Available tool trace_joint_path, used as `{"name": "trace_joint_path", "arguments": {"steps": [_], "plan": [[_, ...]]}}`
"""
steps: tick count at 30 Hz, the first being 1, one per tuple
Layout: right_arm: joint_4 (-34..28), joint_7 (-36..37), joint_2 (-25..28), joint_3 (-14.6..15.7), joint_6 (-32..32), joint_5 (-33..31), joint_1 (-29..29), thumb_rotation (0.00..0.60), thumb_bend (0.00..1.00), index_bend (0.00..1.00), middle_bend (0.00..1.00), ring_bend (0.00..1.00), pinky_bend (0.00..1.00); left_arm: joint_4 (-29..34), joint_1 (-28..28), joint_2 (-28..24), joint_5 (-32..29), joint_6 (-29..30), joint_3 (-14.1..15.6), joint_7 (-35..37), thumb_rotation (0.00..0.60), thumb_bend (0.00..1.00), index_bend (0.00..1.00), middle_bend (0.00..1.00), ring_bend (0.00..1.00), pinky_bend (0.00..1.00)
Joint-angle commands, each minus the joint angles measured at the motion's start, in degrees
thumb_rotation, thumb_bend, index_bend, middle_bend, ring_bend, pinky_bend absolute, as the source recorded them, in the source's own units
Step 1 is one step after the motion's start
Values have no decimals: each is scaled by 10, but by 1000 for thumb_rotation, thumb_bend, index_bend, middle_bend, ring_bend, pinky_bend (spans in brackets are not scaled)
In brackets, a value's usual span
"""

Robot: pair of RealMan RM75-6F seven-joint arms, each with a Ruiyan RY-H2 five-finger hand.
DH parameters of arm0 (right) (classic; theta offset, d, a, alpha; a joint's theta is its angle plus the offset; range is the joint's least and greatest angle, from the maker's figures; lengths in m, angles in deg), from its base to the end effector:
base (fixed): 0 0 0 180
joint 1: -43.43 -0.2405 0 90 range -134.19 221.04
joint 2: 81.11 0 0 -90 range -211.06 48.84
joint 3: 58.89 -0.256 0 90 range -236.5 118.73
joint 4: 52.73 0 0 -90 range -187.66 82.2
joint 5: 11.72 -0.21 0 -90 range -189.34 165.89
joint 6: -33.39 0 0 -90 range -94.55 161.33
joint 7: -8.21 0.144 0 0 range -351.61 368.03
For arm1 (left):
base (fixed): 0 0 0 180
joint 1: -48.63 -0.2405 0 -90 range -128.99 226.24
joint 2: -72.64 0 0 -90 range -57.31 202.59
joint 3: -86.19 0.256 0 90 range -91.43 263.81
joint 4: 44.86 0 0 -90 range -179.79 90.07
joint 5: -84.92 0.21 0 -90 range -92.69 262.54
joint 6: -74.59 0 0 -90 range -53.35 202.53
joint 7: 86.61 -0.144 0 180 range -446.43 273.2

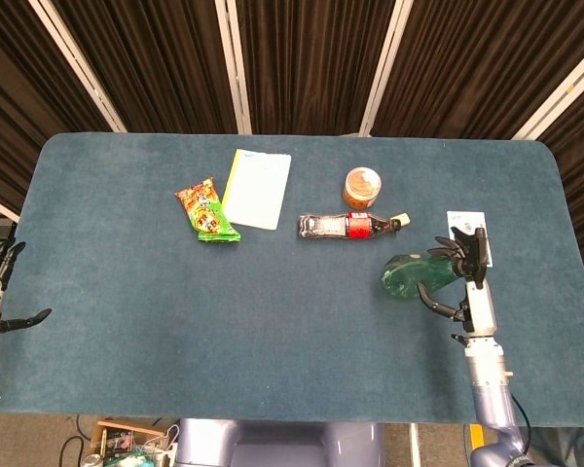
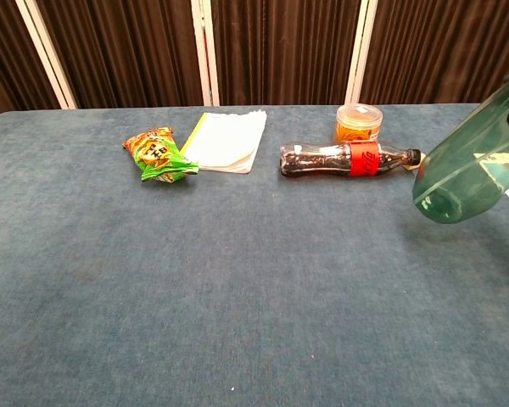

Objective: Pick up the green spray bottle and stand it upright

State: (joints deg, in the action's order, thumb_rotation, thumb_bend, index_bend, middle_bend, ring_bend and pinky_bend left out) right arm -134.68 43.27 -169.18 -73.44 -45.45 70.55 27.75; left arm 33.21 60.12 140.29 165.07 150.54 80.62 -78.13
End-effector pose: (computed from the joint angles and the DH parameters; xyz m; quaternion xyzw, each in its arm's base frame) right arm -0.2502 -0.2717 0.0608 0.3855 -0.5571 0.6497 0.3448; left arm -0.3494 0.2340 0.1623 -0.5916 -0.4003 -0.3687 0.5948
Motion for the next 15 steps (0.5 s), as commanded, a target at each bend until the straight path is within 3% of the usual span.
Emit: {"name": "trace_joint_path", "arguments": {"steps": [1, 9, 15], "plan": [[13, -1, -7, 5, 9, -4, -5, 600, 549, 939, 186, 0, 0, 0, 0, 0, 0, 0, 0, 0, 600, 112, 0, 0, 0, 87], [10, -20, 8, 4, 84, -50, -25, 600, 549, 937, 174, 0, 0, -1, 3, 2, -2, -4, 1, -4, 600, 112, 0, 0, 0, 87], [11, -45, 8, 8, 87, -55, -27, 600, 550, 935, 171, 0, 0, 0, 2, 2, -2, -4, 1, -5, 600, 112, 0, 0, 0, 87]]}}
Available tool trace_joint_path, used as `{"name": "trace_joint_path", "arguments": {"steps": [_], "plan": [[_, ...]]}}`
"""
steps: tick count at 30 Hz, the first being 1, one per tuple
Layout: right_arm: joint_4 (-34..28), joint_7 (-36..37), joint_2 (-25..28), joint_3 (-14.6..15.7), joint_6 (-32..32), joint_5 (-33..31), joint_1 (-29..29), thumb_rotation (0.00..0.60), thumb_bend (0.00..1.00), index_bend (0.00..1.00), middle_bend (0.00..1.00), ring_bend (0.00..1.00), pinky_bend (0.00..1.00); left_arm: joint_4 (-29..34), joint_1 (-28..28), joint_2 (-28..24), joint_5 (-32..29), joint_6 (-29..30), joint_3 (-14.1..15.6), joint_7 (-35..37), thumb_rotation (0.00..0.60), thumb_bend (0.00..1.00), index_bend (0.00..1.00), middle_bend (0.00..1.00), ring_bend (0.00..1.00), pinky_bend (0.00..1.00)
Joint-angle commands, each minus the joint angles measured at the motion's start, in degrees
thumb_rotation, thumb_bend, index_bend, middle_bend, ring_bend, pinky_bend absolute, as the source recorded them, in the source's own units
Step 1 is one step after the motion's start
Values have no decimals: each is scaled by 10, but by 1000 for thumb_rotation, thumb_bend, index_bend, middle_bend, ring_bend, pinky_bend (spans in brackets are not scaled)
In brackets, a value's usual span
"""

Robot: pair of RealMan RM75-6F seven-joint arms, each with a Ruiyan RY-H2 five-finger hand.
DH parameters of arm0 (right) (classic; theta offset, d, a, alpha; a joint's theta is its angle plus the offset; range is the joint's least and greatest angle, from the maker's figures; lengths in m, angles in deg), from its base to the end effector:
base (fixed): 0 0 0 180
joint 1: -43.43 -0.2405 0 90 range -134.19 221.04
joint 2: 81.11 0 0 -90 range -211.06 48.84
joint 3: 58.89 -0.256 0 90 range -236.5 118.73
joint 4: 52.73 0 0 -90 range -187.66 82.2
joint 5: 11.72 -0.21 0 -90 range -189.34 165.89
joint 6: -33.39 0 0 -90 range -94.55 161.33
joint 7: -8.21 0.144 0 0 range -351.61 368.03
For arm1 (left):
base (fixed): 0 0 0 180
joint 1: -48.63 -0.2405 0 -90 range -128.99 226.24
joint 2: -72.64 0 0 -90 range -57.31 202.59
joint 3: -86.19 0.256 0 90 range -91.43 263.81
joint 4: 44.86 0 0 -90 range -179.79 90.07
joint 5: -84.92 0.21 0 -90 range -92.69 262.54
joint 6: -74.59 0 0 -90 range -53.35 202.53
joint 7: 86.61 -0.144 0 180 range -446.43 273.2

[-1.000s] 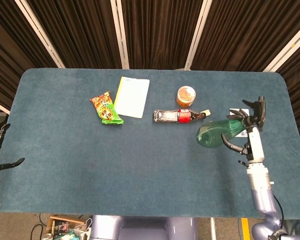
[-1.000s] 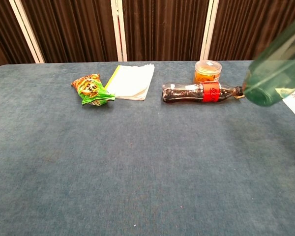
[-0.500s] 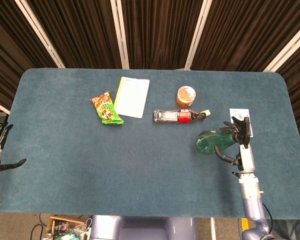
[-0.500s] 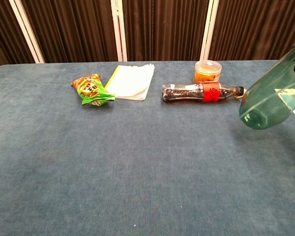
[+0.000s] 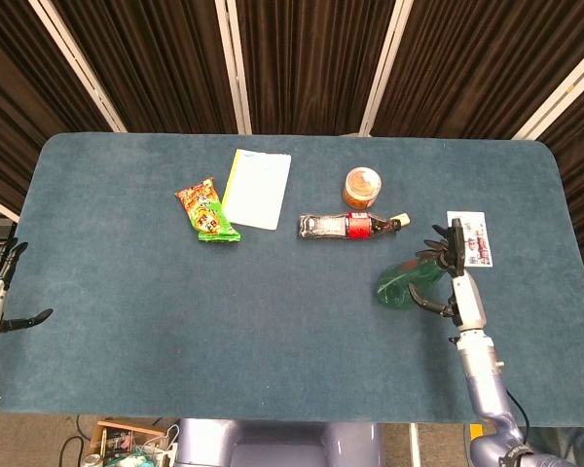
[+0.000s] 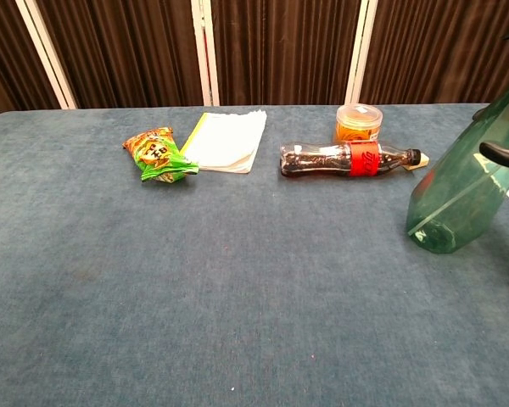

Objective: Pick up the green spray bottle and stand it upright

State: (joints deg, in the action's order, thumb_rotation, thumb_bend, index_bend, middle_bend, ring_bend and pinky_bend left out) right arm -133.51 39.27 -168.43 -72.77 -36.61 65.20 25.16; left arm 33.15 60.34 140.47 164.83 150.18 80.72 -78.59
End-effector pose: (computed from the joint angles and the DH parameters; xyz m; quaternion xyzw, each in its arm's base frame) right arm -0.2613 -0.2844 0.0440 0.4172 -0.5977 0.5792 0.3649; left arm -0.3496 0.2350 0.1605 -0.5934 -0.4008 -0.3650 0.5950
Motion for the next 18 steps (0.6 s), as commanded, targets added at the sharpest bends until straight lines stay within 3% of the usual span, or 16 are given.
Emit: {"name": "trace_joint_path", "arguments": {"steps": [1, 4, 6, 9, 11, 14, 16, 18], "plan": [[-1, -7, 0, 2, -1, -2, -1, 600, 550, 935, 171, 0, 0, 1, 0, 0, 0, 0, 0, 0, 600, 112, 0, 0, 0, 87], [-3, -9, 1, 4, -4, -1, 0, 600, 549, 921, 170, 0, 0, 1, -1, -1, 1, 2, 0, 0, 600, 112, 0, 0, 0, 87], [-5, -10, 1, 6, -8, 3, 1, 600, 548, 856, 154, 0, 0, 2, -1, -1, 1, 3, 0, 0, 600, 112, 0, 0, 0, 87], [0, -21, -2, 15, -21, 18, 4, 600, 524, 609, 83, 0, 0, 1, -1, -1, 0, 2, 1, 1, 600, 112, 0, 0, 0, 87], [2, -26, -3, 23, -25, 29, 4, 600, 487, 366, 20, 0, 0, 2, -1, -1, 0, 2, 1, 1, 600, 112, 0, 0, 0, 87], [6, -36, -4, 32, -32, 42, 5, 600, 431, 97, 0, 0, 0, 2, -1, -2, 1, 3, 1, 2, 600, 112, 0, 0, 0, 87], [8, -42, -6, 35, -37, 48, 6, 600, 390, 11, 0, 0, 0, 2, -1, -2, 0, 3, 1, 3, 600, 117, 0, 0, 0, 87], [8, -46, -5, 38, -41, 52, 7, 600, 355, 0, 0, 0, 0, 2, -2, -2, -1, 3, 0, 3, 600, 126, 0, 0, 0, 87]]}}
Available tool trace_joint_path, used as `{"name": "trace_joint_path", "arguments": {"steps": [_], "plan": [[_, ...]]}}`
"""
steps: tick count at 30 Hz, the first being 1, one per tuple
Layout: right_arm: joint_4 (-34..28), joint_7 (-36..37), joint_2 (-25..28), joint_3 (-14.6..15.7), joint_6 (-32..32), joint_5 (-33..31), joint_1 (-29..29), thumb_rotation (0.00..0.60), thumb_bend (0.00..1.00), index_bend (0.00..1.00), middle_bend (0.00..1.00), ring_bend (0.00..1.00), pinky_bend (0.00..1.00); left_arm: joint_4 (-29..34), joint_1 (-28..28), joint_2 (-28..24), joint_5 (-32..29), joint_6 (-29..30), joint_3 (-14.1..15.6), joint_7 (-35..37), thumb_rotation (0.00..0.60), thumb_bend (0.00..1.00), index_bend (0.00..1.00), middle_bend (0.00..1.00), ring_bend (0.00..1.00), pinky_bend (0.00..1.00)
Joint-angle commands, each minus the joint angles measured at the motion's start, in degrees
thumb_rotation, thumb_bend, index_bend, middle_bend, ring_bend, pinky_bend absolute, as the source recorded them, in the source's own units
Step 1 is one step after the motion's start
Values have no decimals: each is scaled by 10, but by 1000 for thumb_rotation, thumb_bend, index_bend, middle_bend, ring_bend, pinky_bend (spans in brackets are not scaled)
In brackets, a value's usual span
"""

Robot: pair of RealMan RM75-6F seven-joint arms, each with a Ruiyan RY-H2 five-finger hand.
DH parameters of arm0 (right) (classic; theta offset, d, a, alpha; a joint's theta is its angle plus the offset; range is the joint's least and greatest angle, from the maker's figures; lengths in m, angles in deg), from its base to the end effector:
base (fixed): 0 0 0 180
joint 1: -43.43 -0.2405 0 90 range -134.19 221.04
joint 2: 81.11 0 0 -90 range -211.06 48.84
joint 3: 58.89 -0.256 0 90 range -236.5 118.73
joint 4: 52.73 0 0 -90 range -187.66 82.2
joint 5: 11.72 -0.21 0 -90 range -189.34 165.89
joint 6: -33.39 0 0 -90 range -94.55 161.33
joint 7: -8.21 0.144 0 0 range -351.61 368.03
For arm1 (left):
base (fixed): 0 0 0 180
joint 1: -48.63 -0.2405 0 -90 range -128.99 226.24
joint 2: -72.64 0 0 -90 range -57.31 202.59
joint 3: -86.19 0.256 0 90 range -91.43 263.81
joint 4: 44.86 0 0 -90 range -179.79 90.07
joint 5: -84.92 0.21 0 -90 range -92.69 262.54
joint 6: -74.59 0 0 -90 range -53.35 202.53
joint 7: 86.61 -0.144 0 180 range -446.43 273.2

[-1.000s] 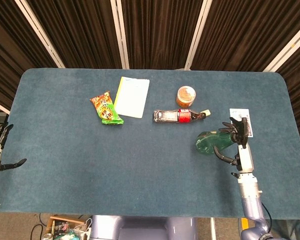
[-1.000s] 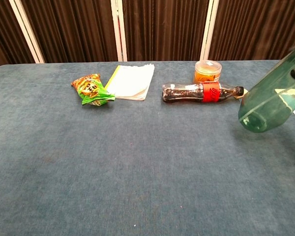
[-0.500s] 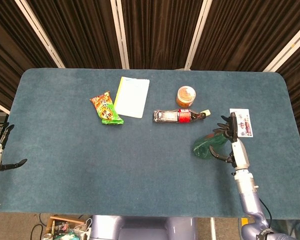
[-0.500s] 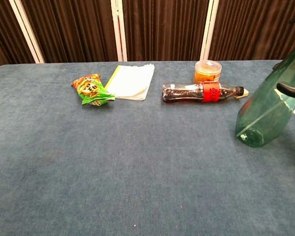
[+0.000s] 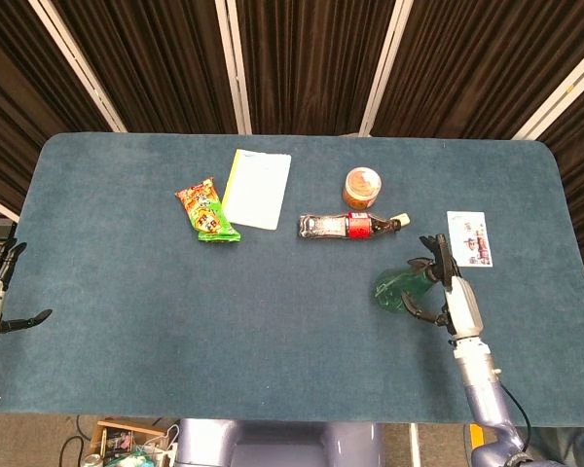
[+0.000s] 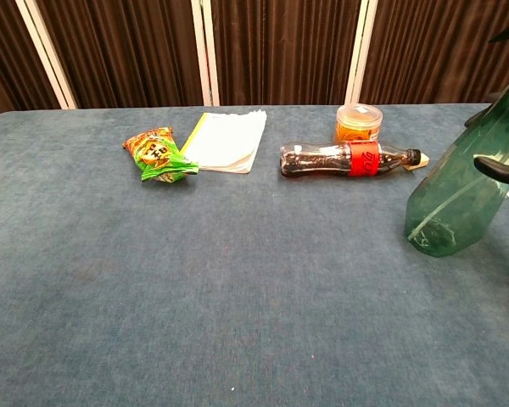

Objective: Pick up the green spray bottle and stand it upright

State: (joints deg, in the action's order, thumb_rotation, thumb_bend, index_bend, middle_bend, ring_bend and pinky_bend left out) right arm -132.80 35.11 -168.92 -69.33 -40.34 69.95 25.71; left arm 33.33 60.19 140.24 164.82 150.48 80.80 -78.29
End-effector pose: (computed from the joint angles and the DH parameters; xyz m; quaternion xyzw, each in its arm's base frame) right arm -0.2570 -0.2696 0.0385 0.4712 -0.5588 0.5705 0.3745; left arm -0.3497 0.2338 0.1620 -0.5916 -0.4014 -0.3668 0.5953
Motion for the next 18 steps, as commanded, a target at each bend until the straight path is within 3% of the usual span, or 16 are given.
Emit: {"name": "trace_joint_path", "arguments": {"steps": [1, 10, 18], "plan": [[0, -6, 1, 4, -5, 5, 1, 600, 333, 0, 0, 0, 0, 0, 0, 0, -1, 0, -1, 0, 600, 129, 0, 0, 0, 87], [-12, -19, 9, 5, 5, -4, -1, 600, 227, 0, 0, 0, 0, 0, -1, 0, -1, 2, -1, 1, 600, 128, 0, 0, 0, 87], [-36, -30, 18, 8, -12, 0, 8, 600, 200, 0, 0, 0, 0, 0, -2, -1, -2, 4, -1, 4, 600, 126, 0, 0, 0, 87]]}}
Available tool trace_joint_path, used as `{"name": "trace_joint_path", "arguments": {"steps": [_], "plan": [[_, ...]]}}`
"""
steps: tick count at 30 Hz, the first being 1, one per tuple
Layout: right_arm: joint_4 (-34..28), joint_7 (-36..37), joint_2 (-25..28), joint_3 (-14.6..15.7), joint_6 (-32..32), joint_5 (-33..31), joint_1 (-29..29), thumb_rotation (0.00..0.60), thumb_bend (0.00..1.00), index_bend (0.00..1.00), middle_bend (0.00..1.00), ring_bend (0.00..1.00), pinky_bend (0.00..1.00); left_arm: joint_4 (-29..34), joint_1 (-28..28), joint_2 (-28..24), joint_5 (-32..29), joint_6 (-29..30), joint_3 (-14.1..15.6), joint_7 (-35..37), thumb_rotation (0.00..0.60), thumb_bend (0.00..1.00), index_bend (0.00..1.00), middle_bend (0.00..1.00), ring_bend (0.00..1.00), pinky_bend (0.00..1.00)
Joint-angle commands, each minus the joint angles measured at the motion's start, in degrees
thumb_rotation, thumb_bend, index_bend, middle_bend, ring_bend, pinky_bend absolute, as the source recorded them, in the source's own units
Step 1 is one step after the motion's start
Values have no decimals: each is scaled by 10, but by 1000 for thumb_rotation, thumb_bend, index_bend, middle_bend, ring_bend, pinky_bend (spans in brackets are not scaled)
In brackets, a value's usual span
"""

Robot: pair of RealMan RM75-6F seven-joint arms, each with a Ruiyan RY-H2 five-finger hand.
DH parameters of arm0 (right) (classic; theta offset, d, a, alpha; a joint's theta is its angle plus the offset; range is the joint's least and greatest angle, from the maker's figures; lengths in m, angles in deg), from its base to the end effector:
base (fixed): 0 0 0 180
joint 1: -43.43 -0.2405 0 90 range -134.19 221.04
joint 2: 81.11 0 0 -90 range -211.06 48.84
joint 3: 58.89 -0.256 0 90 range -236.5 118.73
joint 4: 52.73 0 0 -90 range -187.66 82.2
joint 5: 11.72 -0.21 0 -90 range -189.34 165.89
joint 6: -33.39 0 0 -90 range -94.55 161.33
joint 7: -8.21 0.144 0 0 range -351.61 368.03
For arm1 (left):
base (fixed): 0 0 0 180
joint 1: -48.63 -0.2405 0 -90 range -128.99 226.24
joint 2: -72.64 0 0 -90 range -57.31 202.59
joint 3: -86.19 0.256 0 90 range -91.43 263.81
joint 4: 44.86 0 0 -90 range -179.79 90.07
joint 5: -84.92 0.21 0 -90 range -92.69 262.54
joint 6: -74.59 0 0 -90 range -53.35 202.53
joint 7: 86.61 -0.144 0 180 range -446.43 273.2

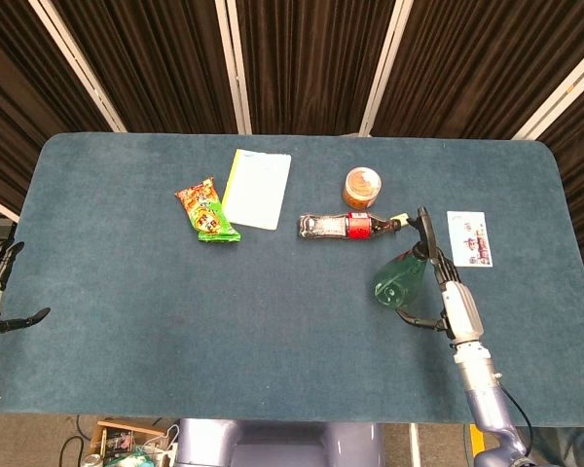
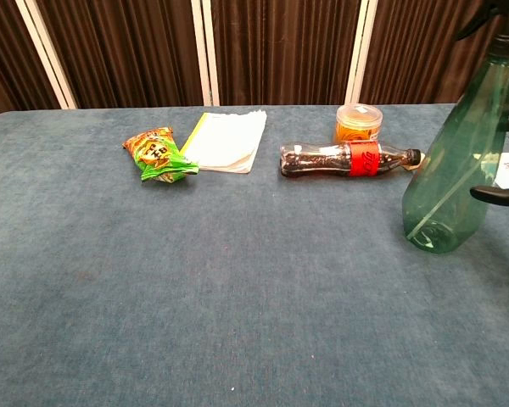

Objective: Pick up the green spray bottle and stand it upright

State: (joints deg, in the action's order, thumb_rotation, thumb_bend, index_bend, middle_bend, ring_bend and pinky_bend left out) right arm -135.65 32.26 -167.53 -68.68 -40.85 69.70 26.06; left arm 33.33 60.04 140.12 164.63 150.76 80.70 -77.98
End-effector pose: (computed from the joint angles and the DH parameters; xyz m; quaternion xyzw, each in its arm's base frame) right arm -0.2529 -0.2642 0.0423 0.4803 -0.5540 0.5636 0.3804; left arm -0.3503 0.2332 0.1639 -0.5880 -0.4018 -0.3690 0.5972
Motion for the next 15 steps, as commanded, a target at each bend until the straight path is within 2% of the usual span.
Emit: {"name": "trace_joint_path", "arguments": {"steps": [1, 10, 15], "plan": [[-11, -2, 6, 3, -11, 4, 6, 600, 200, 0, 0, 0, 0, 0, -1, 0, 1, 1, 0, 1, 600, 126, 0, 0, 0, 87], [-34, -1, 28, 17, -40, 19, 27, 600, 199, 0, 0, 0, 0, 2, -3, -2, 3, 7, 1, 1, 600, 125, 0, 0, 0, 87], [-42, -11, 67, 42, -65, 38, 54, 600, 200, 0, 0, 0, 0, 3, -5, -2, 4, 11, 2, 1, 600, 125, 0, 0, 0, 87]]}}
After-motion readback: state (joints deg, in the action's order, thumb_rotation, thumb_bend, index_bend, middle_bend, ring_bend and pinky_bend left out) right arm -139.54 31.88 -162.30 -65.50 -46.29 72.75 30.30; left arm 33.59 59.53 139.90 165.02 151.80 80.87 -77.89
